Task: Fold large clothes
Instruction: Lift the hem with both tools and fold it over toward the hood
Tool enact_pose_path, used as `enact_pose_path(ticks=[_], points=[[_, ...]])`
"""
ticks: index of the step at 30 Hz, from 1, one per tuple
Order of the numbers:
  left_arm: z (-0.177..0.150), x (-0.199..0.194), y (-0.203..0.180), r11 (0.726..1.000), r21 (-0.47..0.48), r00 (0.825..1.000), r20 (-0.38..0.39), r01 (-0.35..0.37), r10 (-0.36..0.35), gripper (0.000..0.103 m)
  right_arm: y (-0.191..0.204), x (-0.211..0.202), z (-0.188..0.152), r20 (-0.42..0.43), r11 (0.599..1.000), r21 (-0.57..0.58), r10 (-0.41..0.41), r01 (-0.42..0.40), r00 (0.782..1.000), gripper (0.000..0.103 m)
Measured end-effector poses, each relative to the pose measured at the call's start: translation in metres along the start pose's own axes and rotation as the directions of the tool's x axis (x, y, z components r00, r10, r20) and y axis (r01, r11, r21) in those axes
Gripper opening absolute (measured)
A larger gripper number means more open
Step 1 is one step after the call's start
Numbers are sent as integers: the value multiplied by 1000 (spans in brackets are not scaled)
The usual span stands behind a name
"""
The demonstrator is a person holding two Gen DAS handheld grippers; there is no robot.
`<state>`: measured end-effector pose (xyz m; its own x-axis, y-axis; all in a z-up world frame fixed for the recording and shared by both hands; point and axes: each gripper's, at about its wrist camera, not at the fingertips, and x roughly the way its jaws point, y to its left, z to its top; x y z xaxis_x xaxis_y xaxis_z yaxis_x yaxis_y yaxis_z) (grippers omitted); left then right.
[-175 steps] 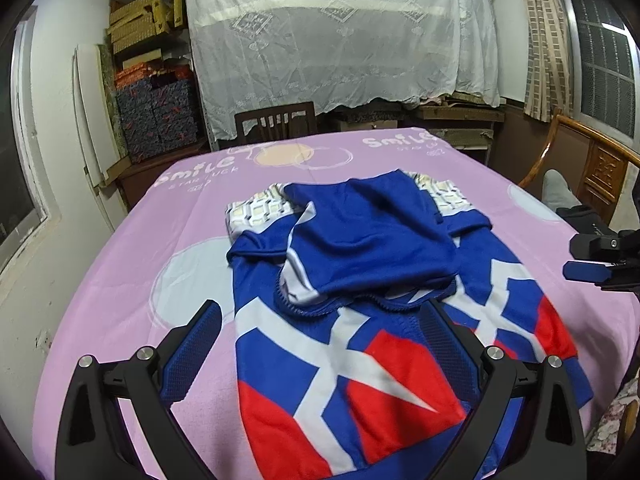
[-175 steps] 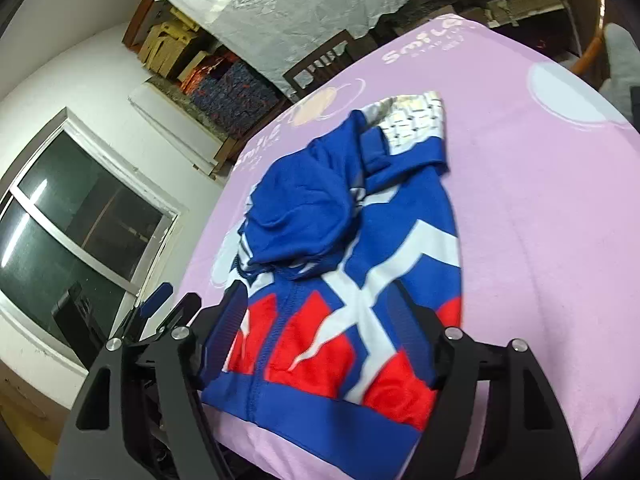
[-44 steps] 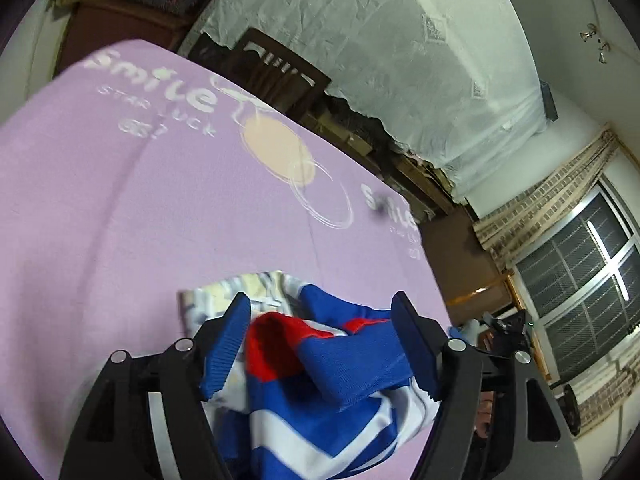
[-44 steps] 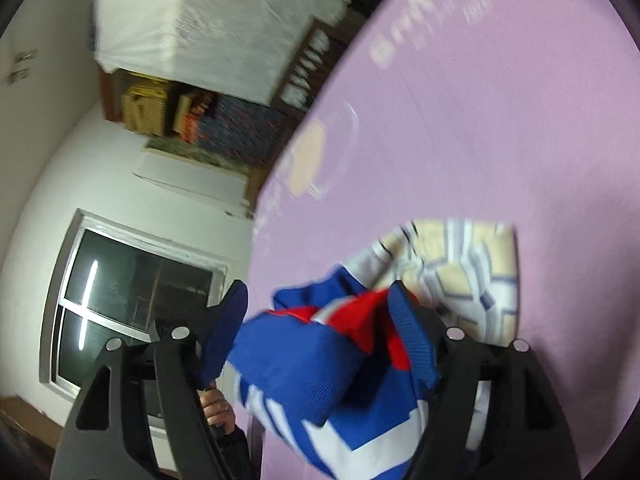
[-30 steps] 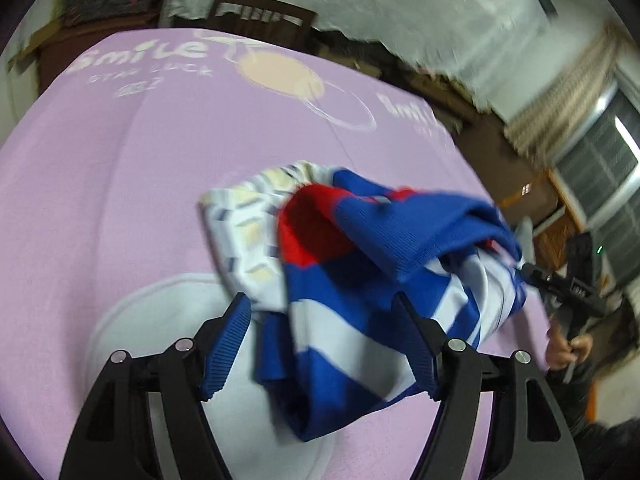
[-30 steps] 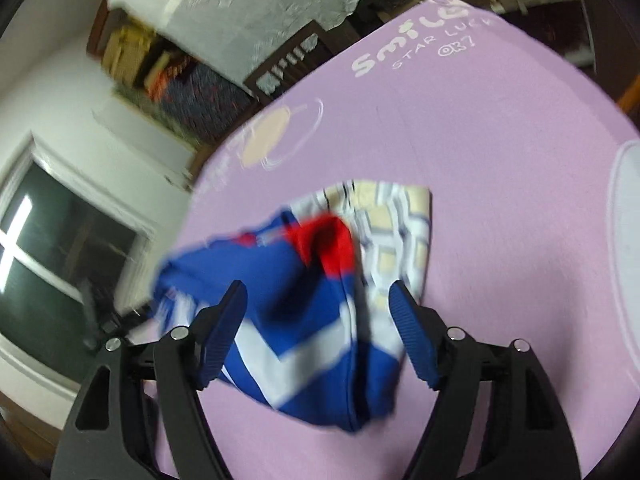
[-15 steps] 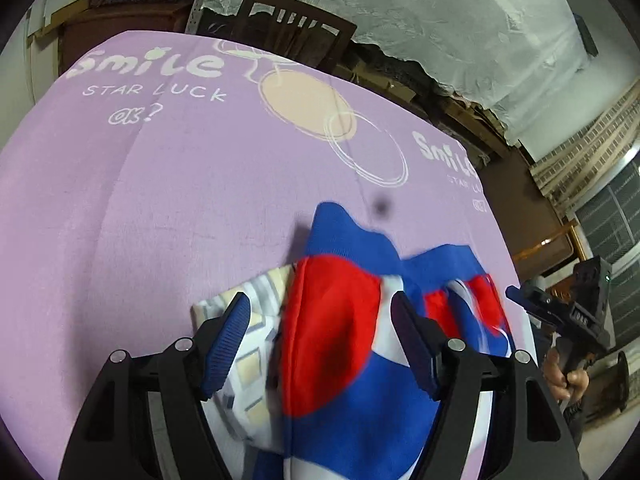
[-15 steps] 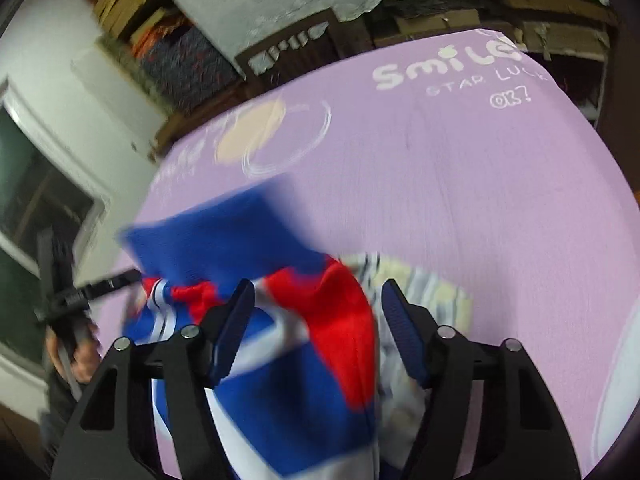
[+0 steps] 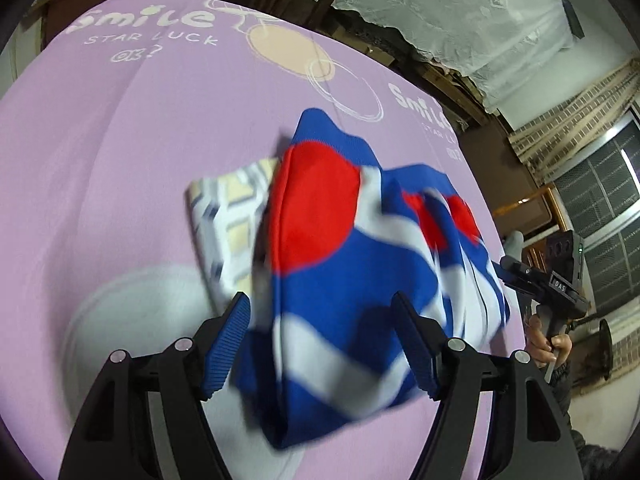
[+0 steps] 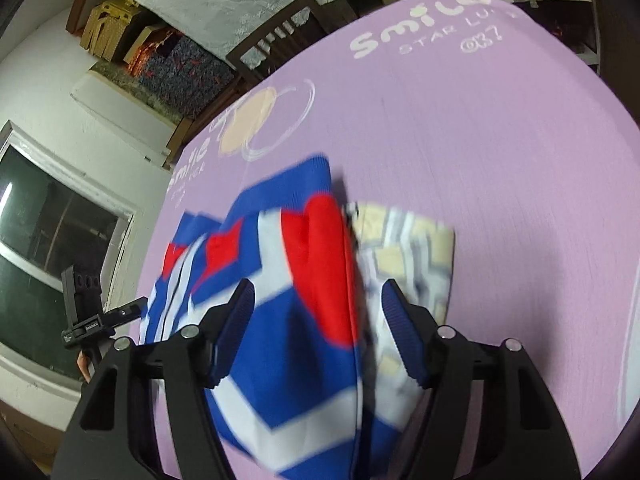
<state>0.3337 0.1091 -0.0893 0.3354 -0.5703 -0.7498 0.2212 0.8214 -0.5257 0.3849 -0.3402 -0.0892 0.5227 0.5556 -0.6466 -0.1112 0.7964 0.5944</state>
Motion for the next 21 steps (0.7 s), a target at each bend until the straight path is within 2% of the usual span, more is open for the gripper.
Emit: enact_pose_path(ticks=[3,6,8,9,10,11,12,13,15,17,21], points=[[-18,-6,3,999,-13,999,-20,38,-38,73,0,-9,-23,-19,1000,-13,3,-4,1000,65],[-32,-9,-2,999,33,1000,-10,6,-6,73,5,-13,-45,-37,999,-37,8,-9,999,65],[-36,-8,-3,999,43,1000,-8,0,1,71,14,-13,-59,-35,997,-77,-3,0,999,59],[-38,-7,-4,999,47,1000,3,-11,11,70,16,-12,-63,-34,996,-94,-16,13,999,50],[-38,-7,-6,998,57,999,18,-28,27,62,20,-11,-66,-29,993,-113,-40,37,999,40],[-38,-8,-6,997,67,999,29,-36,34,45,23,-9,-67,-26,991,-125,-55,51,998,32],[-40,-11,-8,996,77,998,40,-40,37,33,24,-7,-68,-29,990,-130,-63,59,998,8],[-40,-14,-8,995,80,998,48,-55,52,14,26,-8,-68,-23,990,-124,-66,63,998,4],[-43,-23,-3,997,65,998,56,-44,40,7,29,-18,-68,20,989,-124,-74,76,997,3],[-47,-25,-2,996,69,997,55,-55,51,6,31,-36,-67,79,986,-128,-96,105,992,3],[-58,-17,4,994,74,996,22,-86,85,3,20,-43,-70,60,989,-100,-99,104,993,3]])
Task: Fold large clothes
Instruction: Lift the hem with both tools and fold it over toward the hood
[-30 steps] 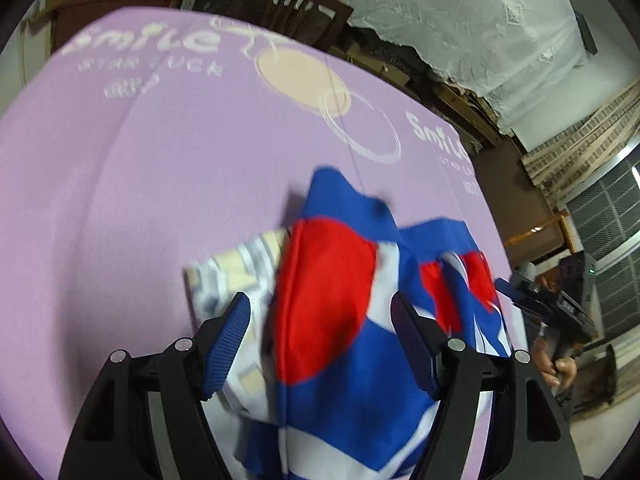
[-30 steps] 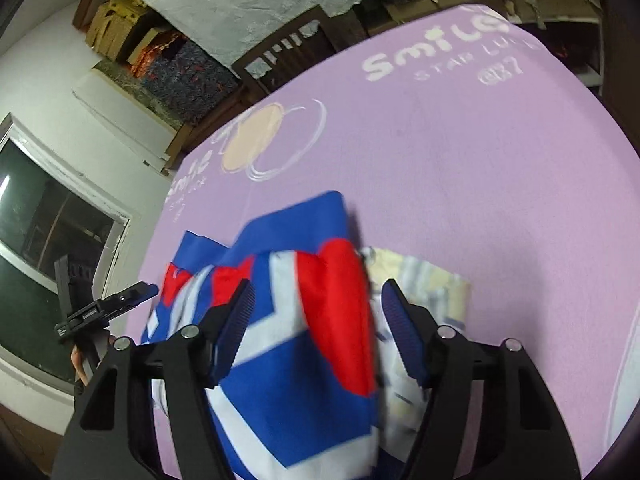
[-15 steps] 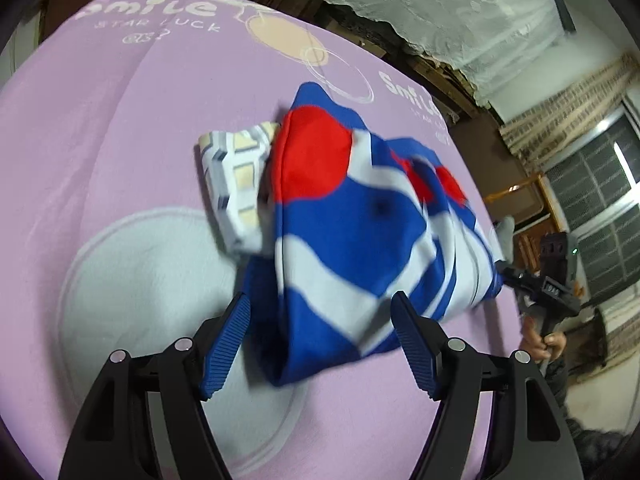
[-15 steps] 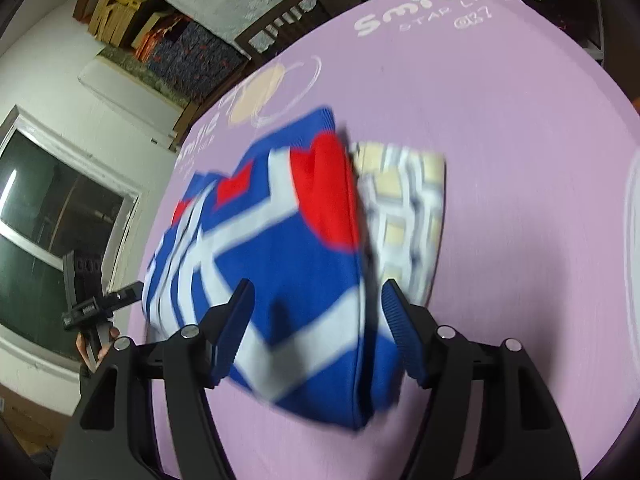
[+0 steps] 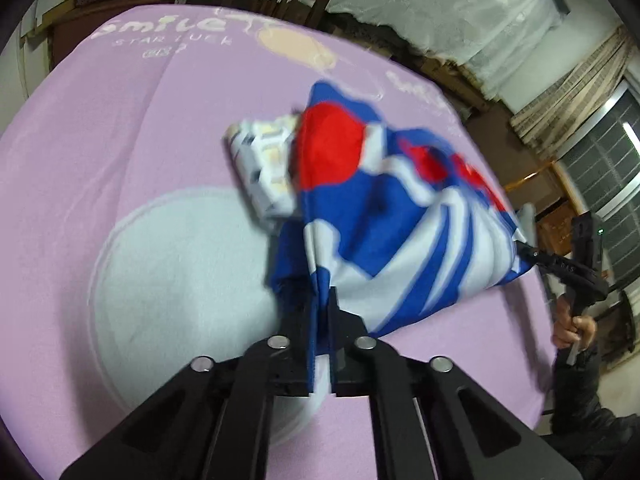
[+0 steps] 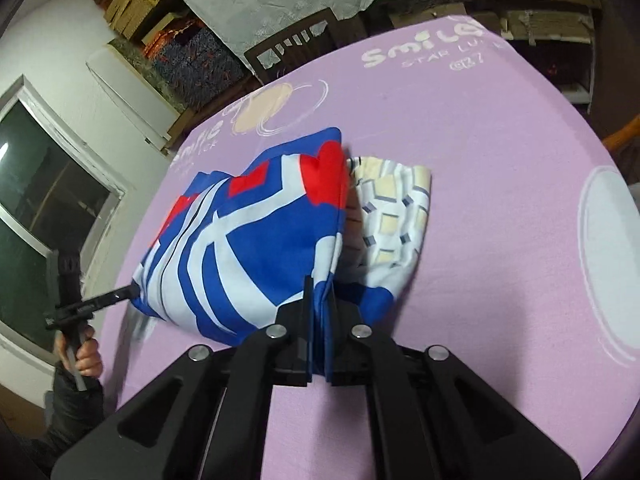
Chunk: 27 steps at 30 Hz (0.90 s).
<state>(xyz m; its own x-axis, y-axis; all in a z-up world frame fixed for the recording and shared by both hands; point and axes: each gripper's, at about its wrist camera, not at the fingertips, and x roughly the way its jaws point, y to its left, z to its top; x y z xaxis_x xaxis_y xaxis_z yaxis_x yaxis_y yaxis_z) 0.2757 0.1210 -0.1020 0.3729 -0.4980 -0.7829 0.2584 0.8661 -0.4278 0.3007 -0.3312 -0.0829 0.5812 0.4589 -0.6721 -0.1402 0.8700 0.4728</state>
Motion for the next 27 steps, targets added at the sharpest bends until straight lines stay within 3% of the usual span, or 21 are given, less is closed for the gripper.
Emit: enact_pose_path(ticks=[4,9,10,11,12,14,17,20,24,27], points=[[-6,8,20,996,-67,998,-18,64,-66,4,-6,23,-7,-52,998,-3,-56,56,997,3],[-4,1,16,997,-61,999,-12,37,-38,8,-13,32,-4,-68,998,33,-43,45,997,2],[-3,-3,14,998,-55,1000,2,24,-24,14,-14,32,-3,-71,999,34,-38,41,997,2],[-2,-12,10,999,-39,999,27,-26,27,34,-14,31,-3,-72,999,40,-32,35,997,3],[-2,-20,7,997,-26,996,54,-72,73,42,-17,28,-4,-68,998,63,-20,24,997,6],[2,-34,0,993,1,987,103,-121,120,46,-21,17,-1,-46,995,97,-13,18,999,9],[22,-42,-20,994,35,986,140,-100,95,46,-13,0,9,15,996,82,-40,39,999,14],[50,-26,-52,996,81,990,142,-25,13,46,14,1,34,43,998,40,39,-41,998,14],[80,18,-86,992,111,991,118,54,-67,46,62,38,61,-3,989,-39,145,-145,989,14],[91,57,-82,996,79,996,85,31,-38,46,84,78,75,-61,973,-27,227,-229,972,14]])
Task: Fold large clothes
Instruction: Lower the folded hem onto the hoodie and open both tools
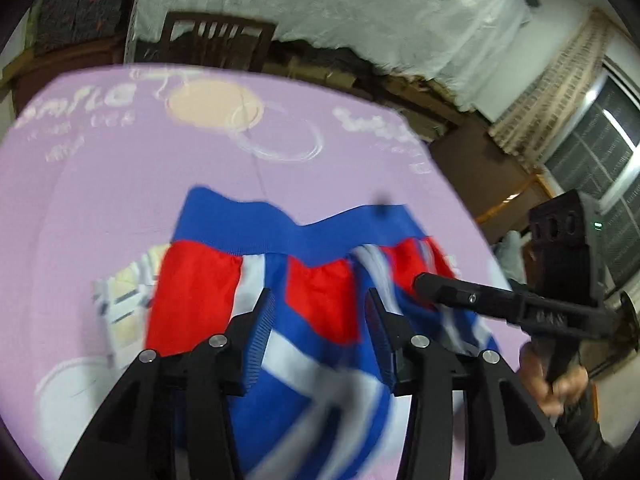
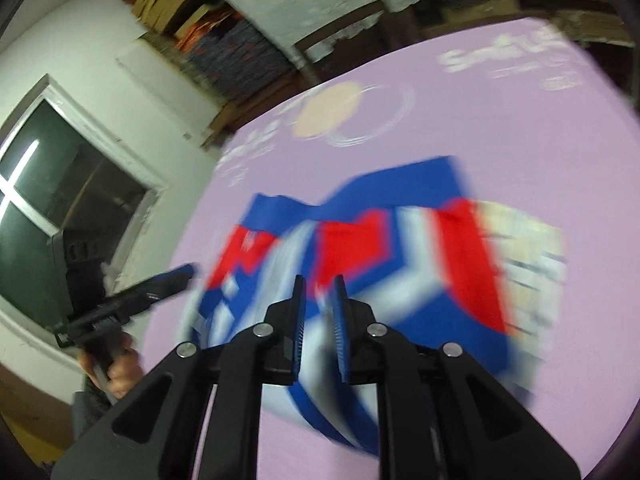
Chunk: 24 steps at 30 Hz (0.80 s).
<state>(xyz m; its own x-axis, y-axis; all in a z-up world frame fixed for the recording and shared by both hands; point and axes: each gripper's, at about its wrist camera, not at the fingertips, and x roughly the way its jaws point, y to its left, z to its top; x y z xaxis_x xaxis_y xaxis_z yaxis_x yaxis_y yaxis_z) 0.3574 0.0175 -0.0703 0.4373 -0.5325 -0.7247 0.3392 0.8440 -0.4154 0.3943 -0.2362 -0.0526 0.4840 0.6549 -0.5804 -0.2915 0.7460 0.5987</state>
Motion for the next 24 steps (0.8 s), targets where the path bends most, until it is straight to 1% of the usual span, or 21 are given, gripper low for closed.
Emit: enact_pose_path(ticks=[1,2,3,4,5,6,7,8,9,10,11,12,13,16,18,19,20,21,22,23,24], points=[[0,10,7,1000,-17,1000,-18,-17,16,46,-1,10,4,-12,1000,3,5,-5,1000,14],[-3,21,20,998,-45,999,-37,-33,31,46,-6,22,7,-18,1000,8,-14,15,1000,14],[-5,27,32,998,-68,999,-46,-14,11,45,-12,28,8,-24,999,16,-29,30,999,14],[-8,25,42,996,-80,999,-17,26,-28,39,-22,33,8,-30,999,34,-40,41,999,10],[-9,24,49,996,-85,999,-13,31,-32,28,-37,35,8,-33,997,64,-36,38,999,8],[-9,23,58,993,-110,999,-10,44,-45,20,-57,34,7,-37,994,104,-29,33,999,1],[-11,23,66,991,-130,999,-14,30,-32,3,-70,33,7,-35,991,134,-21,25,999,0],[-12,24,74,987,-152,999,-12,48,-51,3,-93,29,7,-28,978,204,58,-51,998,0],[-12,25,85,974,-197,994,-8,107,-111,3,-106,27,5,-28,965,250,87,-77,996,0],[-12,26,92,962,-232,989,-8,141,-147,3,-121,24,4,-21,947,301,120,-108,993,0],[-12,26,96,953,-257,986,-9,161,-169,3,-130,18,4,-9,936,324,145,-134,989,0],[-11,26,96,952,-262,985,-10,161,-170,3,-130,13,4,-8,948,305,92,-85,996,0],[-11,25,94,955,-257,987,-12,149,-157,3,-128,10,4,-9,960,276,59,-55,998,0],[-9,16,86,971,-233,997,-34,59,-69,2,-127,3,0,-2,961,274,26,-25,1000,0],[-10,2,75,979,-202,1000,-29,7,-13,22,-128,-6,-3,18,952,305,-17,11,1000,0],[-10,-6,68,983,-181,1000,-17,-17,14,44,-130,-14,-4,24,947,319,-55,44,998,3],[-12,-14,61,986,-159,999,-2,-46,47,55,-129,-22,-8,34,943,325,-92,76,995,2],[-13,-23,49,989,-123,997,18,-78,81,55,-124,-31,-11,44,943,322,-108,88,993,5],[-13,-27,37,992,-91,996,25,-85,87,55,-118,-38,-13,56,945,313,-117,94,992,12],[-14,-30,24,995,-65,996,29,-78,80,56,-110,-42,-15,67,950,300,-113,88,991,14],[-15,-33,11,997,-41,997,31,-64,65,57,-95,-46,-16,80,961,270,-91,66,993,15]])
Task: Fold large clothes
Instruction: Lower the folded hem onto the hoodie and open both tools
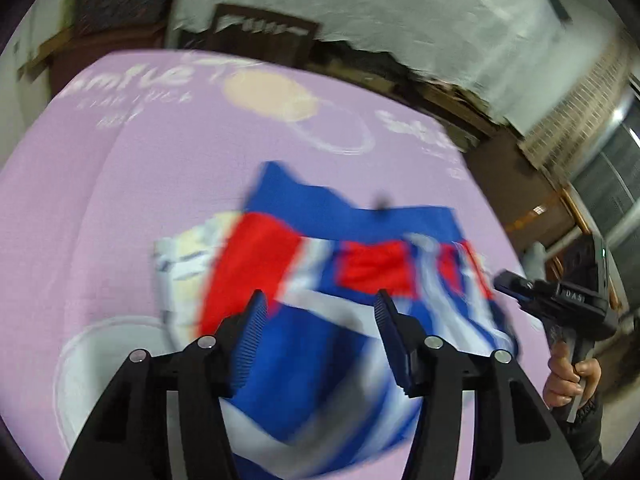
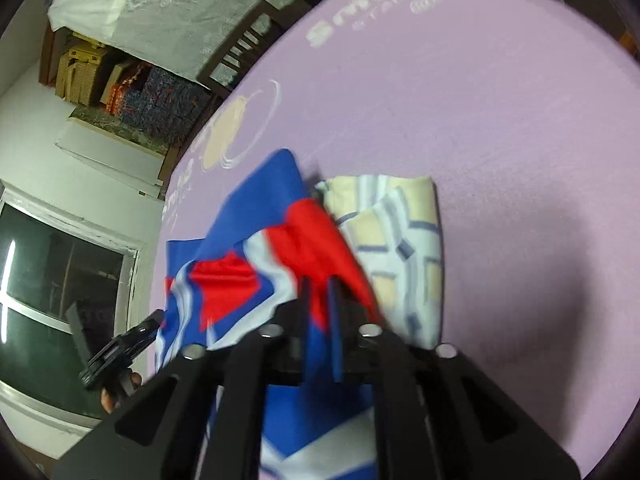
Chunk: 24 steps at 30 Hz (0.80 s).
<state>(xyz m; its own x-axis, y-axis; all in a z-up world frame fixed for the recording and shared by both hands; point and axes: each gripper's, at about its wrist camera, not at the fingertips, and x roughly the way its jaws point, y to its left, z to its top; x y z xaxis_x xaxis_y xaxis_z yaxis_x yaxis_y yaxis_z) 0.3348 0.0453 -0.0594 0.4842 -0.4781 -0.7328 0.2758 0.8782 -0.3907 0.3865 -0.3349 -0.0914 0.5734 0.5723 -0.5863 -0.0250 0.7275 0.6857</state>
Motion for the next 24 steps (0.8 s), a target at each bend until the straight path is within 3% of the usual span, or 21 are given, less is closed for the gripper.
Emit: enact_pose_path(ticks=[4,6,9,11,14,15,16,17,21,24], points=[[-12,-6,-43,996,86,999,26,-22,20,73,57,-2,-20,-33,989,-109,98,-101,995,21],[-20,-1,-56,991,120,997,34,-66,63,75,85,2,-34,-66,977,-163,127,-136,990,26],[-33,14,-49,991,98,995,-10,-95,96,75,105,10,-53,-110,966,-201,141,-161,984,30],[-42,31,-33,991,73,991,-62,-115,120,77,105,19,-63,-139,968,-202,123,-149,983,31],[-55,37,-34,983,127,990,-32,-134,139,79,88,29,-74,-170,974,-174,118,-148,978,25],[-58,37,-37,978,146,987,-20,-152,157,79,79,32,-76,-181,975,-161,121,-151,976,17],[-61,38,-38,974,156,985,-9,-167,170,81,72,34,-78,-181,977,-166,105,-136,978,1],[-63,40,-40,970,166,983,4,-181,182,82,68,35,-79,-182,977,-173,95,-127,979,0],[-69,43,-41,965,171,980,28,-199,197,85,47,43,-77,-214,972,-78,202,-223,956,0],[-71,42,-40,963,176,979,30,-205,203,88,46,46,-80,-207,972,-54,215,-231,954,0]])
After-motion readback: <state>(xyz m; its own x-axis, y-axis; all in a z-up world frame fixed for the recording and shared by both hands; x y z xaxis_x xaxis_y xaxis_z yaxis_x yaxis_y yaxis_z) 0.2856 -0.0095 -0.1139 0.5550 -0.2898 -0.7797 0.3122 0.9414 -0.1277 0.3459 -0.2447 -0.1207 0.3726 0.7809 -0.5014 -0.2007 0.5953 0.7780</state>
